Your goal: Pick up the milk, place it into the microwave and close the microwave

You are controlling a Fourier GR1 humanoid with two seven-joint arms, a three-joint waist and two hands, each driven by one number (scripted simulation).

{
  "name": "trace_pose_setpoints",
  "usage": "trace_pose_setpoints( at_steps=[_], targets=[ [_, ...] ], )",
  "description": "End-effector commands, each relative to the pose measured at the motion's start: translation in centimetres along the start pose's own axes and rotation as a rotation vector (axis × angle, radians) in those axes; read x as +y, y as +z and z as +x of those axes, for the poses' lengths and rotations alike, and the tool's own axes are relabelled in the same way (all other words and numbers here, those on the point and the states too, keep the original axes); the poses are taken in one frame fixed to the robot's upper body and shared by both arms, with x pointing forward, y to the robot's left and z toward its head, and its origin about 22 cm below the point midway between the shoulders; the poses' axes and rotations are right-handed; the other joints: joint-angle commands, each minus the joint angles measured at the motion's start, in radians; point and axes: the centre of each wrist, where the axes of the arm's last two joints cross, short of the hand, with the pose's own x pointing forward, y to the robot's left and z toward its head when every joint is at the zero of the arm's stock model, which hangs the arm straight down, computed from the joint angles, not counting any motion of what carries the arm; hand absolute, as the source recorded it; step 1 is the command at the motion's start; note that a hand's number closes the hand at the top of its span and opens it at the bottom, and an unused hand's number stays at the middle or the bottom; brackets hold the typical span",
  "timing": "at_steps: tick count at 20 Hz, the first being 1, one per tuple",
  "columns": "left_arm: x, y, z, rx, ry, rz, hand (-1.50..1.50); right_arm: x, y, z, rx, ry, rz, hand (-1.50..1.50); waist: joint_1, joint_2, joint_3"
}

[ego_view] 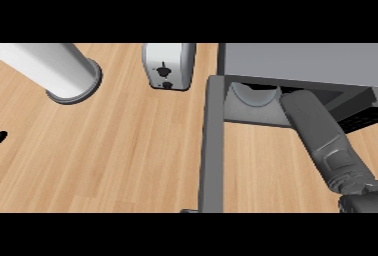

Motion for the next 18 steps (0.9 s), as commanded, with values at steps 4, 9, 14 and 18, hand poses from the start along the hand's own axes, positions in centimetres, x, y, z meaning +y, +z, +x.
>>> trace_pose_setpoints(
  at_steps=[4, 9, 14, 18],
  targets=[
    [-2.2, -0.6, -1.0, -0.009, 0.027, -0.065, -1.50, 1.0, 1.1, -0.4, 0.018, -0.244, 0.010, -1.50, -0.027, -0.019, -0.003],
    [-2.8, -2.3, -1.3, 0.005, 0.058, -0.094, -1.50, 2.0, 2.9, -1.4, 0.055, -0.400, 0.043, -1.50, -0.057, -0.030, -0.004],
    [-5.3, -4.0, -1.6, 0.003, 0.079, -0.129, 1.50, 4.4, 7.0, -2.8, 0.095, -0.557, 0.103, -1.50, -0.080, -0.039, -0.005],
    [-7.2, -4.1, -1.5, 0.037, 0.114, -0.183, 1.50, 3.6, 8.7, -4.6, 0.097, -0.662, 0.141, -1.50, -0.098, -0.049, -0.006]
  ],
)
